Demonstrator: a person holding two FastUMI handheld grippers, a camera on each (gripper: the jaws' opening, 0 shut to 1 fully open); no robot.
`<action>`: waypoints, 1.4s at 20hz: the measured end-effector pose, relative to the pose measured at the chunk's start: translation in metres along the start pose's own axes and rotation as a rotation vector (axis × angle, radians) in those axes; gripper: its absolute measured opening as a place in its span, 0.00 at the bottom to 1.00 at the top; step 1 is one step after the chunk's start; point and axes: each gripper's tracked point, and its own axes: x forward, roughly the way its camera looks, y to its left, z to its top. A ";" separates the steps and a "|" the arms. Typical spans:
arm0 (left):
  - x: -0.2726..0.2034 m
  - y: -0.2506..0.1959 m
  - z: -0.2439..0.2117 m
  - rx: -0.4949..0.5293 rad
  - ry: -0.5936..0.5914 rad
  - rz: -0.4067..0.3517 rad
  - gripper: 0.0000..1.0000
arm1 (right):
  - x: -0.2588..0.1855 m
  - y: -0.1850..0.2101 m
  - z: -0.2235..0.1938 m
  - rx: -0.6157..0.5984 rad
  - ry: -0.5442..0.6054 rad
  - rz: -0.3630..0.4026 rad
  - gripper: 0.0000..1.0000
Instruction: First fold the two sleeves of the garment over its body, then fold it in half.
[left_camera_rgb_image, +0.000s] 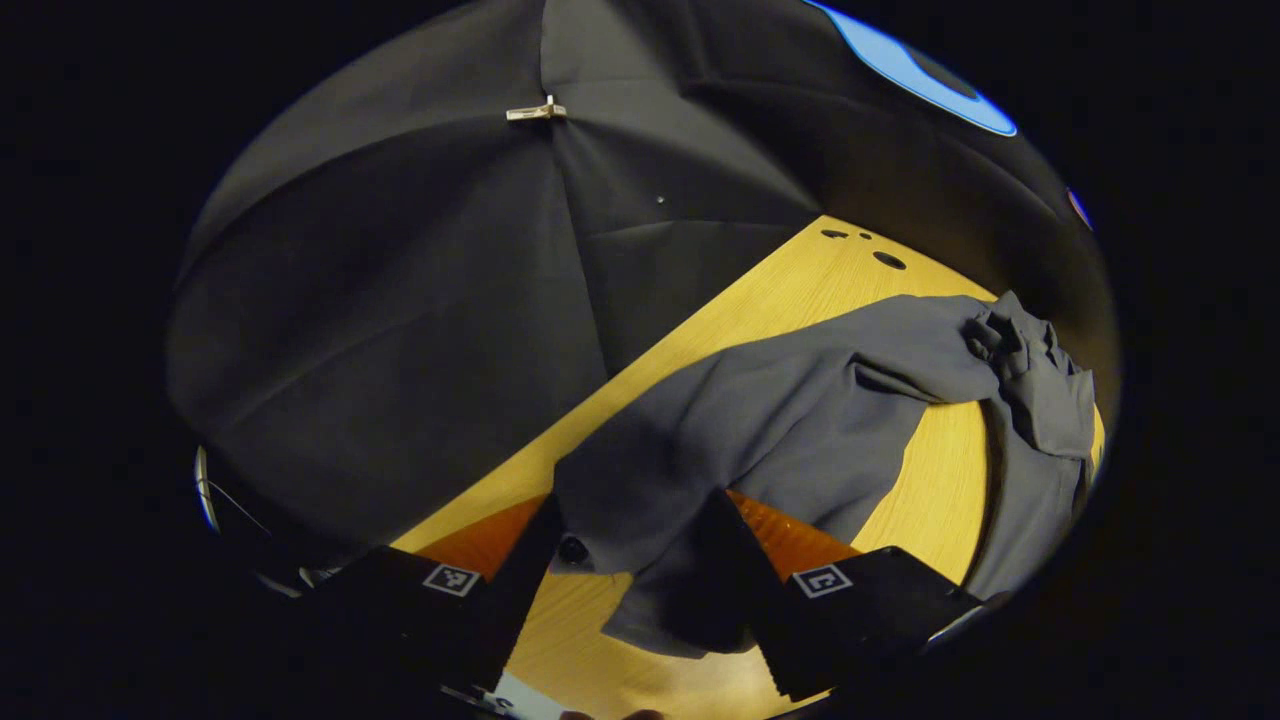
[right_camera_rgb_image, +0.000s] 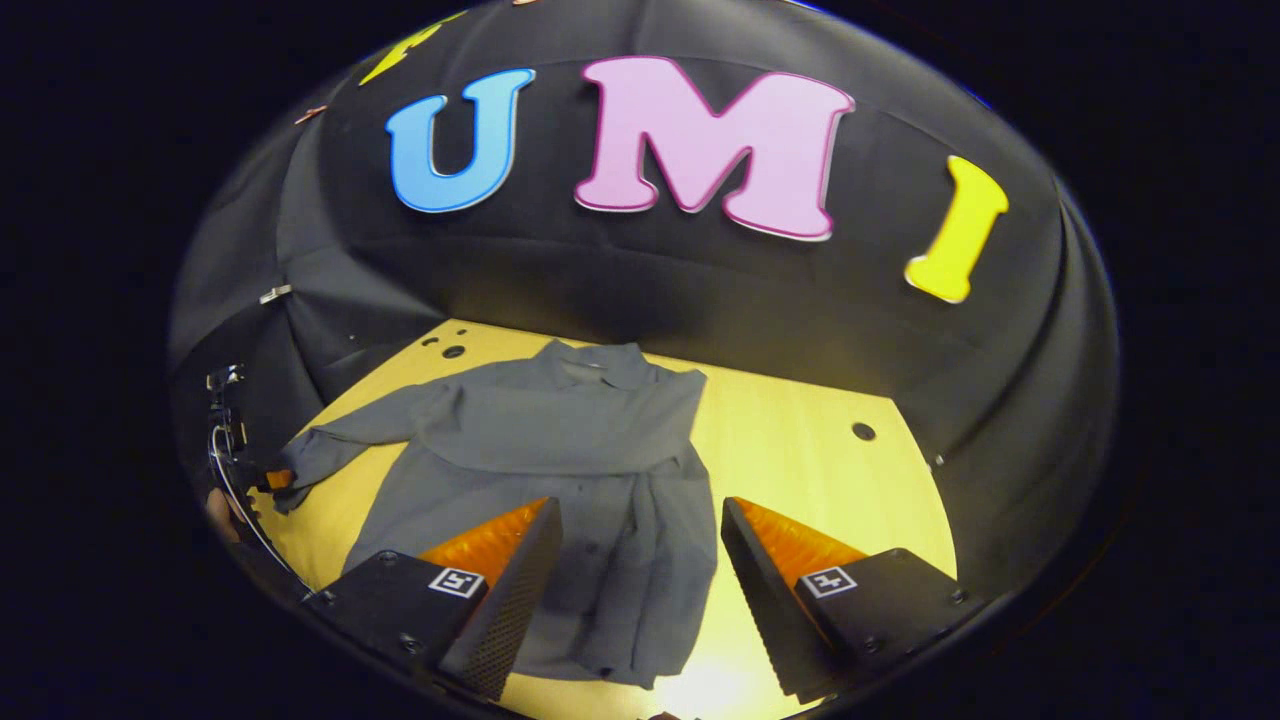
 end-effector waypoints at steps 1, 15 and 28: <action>-0.002 0.000 -0.003 -0.002 0.013 -0.010 0.98 | -0.004 -0.007 -0.006 0.017 0.010 -0.024 0.98; -0.048 -0.060 0.054 -0.013 -0.085 -0.176 0.05 | -0.037 -0.044 -0.028 -0.030 -0.040 -0.053 0.99; -0.131 -0.371 0.184 0.243 -0.327 -0.451 0.05 | -0.035 -0.158 -0.054 0.155 -0.031 -0.197 0.98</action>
